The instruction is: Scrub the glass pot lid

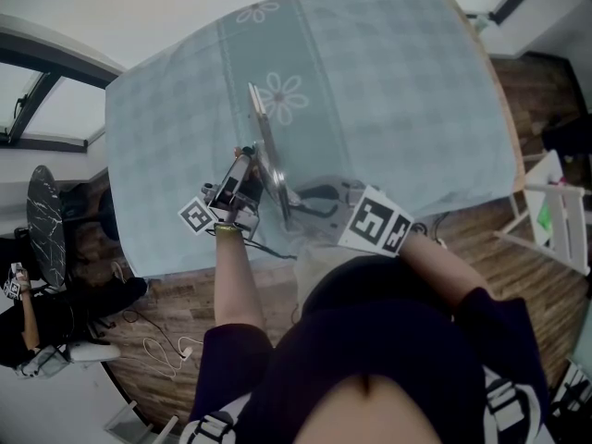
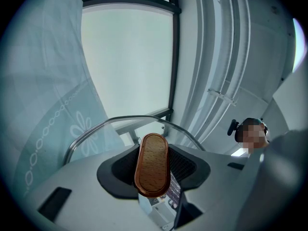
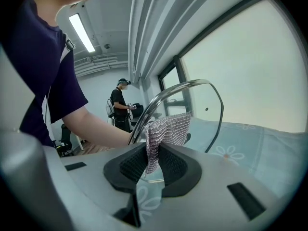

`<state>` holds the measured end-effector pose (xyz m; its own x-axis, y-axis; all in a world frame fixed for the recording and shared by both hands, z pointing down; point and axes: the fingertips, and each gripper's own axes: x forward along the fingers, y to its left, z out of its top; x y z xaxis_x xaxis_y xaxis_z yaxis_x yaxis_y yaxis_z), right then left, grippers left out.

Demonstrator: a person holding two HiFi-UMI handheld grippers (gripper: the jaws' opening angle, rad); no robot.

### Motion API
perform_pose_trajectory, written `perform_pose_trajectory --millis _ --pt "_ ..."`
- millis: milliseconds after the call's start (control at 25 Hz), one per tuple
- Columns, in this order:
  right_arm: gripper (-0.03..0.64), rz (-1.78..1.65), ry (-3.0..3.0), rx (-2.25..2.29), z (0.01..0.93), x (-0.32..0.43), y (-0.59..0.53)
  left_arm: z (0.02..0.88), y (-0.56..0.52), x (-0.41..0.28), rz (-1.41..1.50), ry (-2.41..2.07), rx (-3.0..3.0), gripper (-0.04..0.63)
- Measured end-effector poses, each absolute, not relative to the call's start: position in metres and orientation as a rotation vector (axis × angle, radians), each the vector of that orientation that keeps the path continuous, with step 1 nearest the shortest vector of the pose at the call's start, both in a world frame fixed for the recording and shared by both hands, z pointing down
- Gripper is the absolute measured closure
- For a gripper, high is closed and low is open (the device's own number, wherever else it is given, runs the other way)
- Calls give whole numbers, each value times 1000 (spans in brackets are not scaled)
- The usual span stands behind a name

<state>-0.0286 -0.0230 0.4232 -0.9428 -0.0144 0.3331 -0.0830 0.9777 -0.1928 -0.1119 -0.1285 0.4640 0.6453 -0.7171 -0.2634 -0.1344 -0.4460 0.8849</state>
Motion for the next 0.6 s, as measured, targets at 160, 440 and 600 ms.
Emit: perform_pose_trajectory --millis 160,440,600 --pt "543 276 -2777 49 427 -25 -15 463 -128 -111 -797 -673 1944 425" --pt "543 283 -2741 11 436 -19 -3 463 -128 -112 -796 -680 1943 425" --pt "543 304 -2711 -8 441 -17 4 463 -127 -112 -790 -678 1950 423"
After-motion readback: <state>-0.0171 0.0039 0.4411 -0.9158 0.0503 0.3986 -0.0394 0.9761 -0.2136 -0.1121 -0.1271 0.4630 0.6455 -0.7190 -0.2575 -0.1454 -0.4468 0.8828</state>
